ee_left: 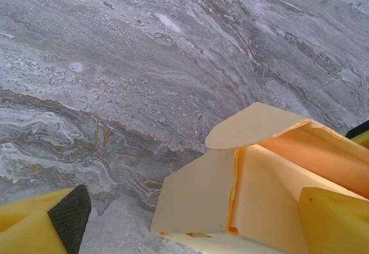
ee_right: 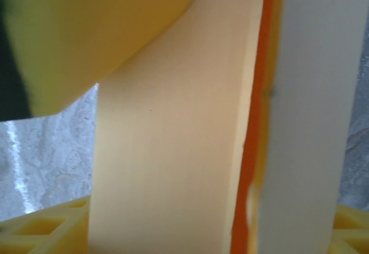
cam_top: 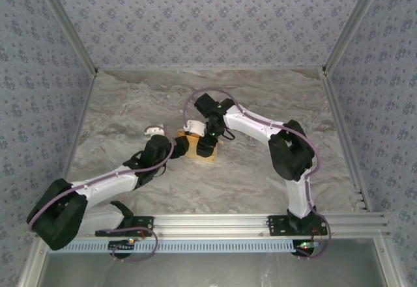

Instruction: Fold the paper box

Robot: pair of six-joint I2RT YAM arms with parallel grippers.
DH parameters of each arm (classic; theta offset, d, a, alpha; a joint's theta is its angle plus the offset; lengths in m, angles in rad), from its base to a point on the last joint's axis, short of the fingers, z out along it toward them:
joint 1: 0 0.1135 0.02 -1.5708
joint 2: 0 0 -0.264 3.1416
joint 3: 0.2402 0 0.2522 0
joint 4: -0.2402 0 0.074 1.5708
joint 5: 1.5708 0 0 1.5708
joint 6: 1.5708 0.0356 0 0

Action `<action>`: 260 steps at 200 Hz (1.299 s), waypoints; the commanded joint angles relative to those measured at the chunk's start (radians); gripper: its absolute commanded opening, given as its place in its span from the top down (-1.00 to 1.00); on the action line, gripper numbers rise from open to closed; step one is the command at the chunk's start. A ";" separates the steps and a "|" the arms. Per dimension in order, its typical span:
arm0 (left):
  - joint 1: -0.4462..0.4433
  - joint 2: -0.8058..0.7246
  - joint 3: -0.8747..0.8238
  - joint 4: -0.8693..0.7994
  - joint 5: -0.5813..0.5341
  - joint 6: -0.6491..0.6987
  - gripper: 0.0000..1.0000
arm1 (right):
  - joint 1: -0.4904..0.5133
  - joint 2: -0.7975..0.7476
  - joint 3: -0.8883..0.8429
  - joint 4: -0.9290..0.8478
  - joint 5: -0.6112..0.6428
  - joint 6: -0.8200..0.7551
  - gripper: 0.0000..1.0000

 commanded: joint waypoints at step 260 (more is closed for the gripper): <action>0.152 -0.179 0.174 -0.398 0.350 0.328 -0.88 | -0.102 -0.062 -0.102 0.035 -0.134 -0.190 -0.02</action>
